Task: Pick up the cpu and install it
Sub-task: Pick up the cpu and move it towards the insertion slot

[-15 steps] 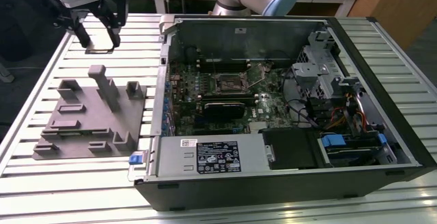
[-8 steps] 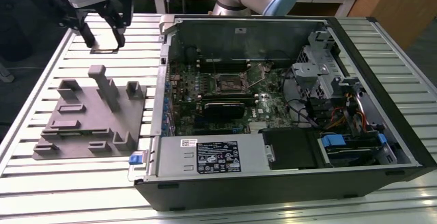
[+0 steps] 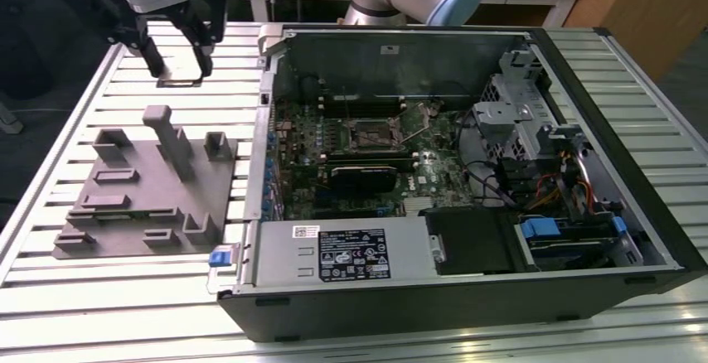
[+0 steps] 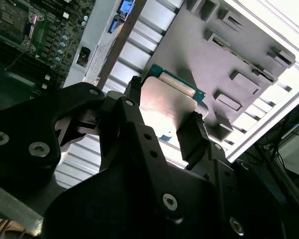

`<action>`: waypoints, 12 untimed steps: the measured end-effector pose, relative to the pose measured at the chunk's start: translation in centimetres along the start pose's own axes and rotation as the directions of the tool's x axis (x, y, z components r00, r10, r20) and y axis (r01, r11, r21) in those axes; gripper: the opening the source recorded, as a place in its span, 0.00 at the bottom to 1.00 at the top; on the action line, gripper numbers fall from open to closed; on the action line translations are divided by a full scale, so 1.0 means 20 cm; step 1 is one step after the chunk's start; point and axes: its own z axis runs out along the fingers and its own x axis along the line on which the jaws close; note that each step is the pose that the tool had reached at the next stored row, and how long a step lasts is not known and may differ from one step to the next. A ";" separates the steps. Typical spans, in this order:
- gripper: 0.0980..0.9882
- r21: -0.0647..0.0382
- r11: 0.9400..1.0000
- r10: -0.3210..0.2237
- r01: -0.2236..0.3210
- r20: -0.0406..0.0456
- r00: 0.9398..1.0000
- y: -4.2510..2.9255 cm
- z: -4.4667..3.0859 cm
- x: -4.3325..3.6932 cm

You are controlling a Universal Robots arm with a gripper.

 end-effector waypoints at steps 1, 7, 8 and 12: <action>0.50 0.000 1.000 0.000 0.000 0.000 1.000 0.000 0.000 -0.007; 0.50 0.000 1.000 0.000 0.000 0.000 1.000 0.000 0.001 -0.056; 0.50 0.000 1.000 0.000 0.000 0.000 1.000 0.000 0.002 -0.066; 0.50 0.000 1.000 0.000 0.000 0.000 1.000 0.000 0.003 -0.104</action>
